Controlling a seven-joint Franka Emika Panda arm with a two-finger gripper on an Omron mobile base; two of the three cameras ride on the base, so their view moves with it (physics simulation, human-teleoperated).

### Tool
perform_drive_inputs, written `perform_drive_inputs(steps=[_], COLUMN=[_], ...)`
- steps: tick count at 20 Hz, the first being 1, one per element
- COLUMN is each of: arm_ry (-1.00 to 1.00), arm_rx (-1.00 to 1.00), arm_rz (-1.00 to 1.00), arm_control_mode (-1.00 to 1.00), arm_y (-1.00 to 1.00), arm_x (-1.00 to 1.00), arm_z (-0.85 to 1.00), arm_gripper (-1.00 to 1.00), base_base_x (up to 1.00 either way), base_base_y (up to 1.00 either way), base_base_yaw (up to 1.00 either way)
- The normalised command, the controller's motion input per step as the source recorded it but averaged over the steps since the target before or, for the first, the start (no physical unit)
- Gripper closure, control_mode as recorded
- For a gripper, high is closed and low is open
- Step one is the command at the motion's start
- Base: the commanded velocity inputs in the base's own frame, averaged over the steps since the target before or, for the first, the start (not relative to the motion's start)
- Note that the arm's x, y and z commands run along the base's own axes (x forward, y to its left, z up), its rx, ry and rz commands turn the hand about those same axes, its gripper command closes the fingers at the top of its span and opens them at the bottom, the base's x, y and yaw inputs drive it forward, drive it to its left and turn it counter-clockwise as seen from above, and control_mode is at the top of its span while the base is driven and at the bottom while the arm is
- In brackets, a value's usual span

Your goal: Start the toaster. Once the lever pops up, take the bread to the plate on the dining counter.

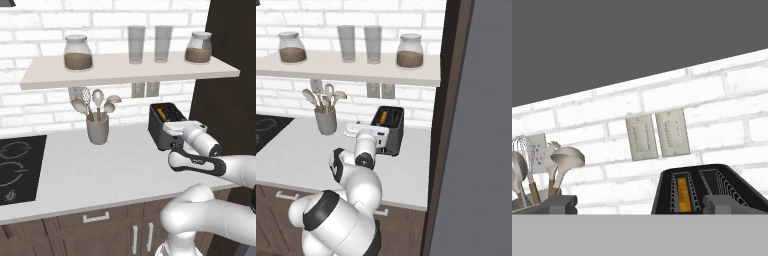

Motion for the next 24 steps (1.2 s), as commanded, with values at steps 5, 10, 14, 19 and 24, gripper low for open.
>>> perform_drive_inputs(steps=[5,10,14,19,24], arm_ry=[0.0,0.0,0.0,0.0,0.0], arm_rx=[0.0,0.0,0.0,0.0,0.0], arm_rz=[0.0,0.0,0.0,0.0,0.0], arm_control_mode=[-1.0,-1.0,-1.0,-1.0,-1.0], arm_y=[0.0,0.0,0.0,0.0,0.0], arm_x=[0.0,0.0,0.0,0.0,0.0], arm_z=[0.0,0.0,0.0,0.0,0.0], arm_gripper=[-1.0,-1.0,-1.0,-1.0,-1.0], base_base_x=[0.0,0.0,0.0,0.0,0.0], base_base_y=[0.0,0.0,0.0,0.0,0.0], base_base_yaw=[0.0,0.0,0.0,0.0,0.0])
